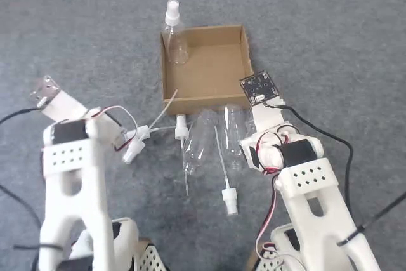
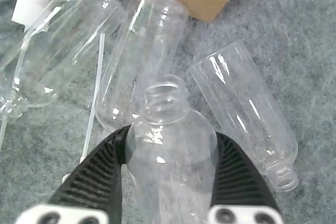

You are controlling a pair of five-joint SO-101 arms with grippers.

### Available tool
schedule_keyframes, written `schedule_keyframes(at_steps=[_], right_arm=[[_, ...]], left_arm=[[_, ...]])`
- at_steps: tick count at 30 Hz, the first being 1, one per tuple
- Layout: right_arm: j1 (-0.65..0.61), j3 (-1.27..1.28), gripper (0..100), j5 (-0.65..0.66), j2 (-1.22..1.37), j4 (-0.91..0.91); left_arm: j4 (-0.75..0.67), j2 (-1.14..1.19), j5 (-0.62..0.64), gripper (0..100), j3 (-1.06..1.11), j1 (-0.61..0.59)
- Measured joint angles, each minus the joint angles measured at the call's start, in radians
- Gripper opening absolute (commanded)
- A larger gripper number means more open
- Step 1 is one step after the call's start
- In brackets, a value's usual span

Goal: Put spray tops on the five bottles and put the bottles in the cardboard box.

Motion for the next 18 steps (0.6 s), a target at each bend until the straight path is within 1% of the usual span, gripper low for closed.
schedule_keyframes(at_steps=[2, 6, 8, 10, 14, 18], right_arm=[[0.0, 0.0, 8.0, 0.0, 0.0, 0.0], [0.0, 0.0, 8.1, 0.0, 0.0, 0.0], [0.0, 0.0, 8.1, 0.0, 0.0, 0.0], [0.0, 0.0, 8.1, 0.0, 0.0, 0.0], [0.0, 0.0, 8.2, 0.0, 0.0, 0.0], [0.0, 0.0, 8.2, 0.0, 0.0, 0.0]], left_arm=[[0.0, 0.055, 0.012, 8, -0.025, 0.0], [0.0, 0.15, 0.037, 23, -0.068, 0.0], [0.0, 0.195, 0.04, 28, -0.083, 0.003], [0.0, 0.238, 0.043, 29, -0.098, 0.02], [-0.006, 0.325, 0.075, 28, -0.129, 0.051], [-0.089, 0.417, 0.103, 25, -0.133, 0.055]])
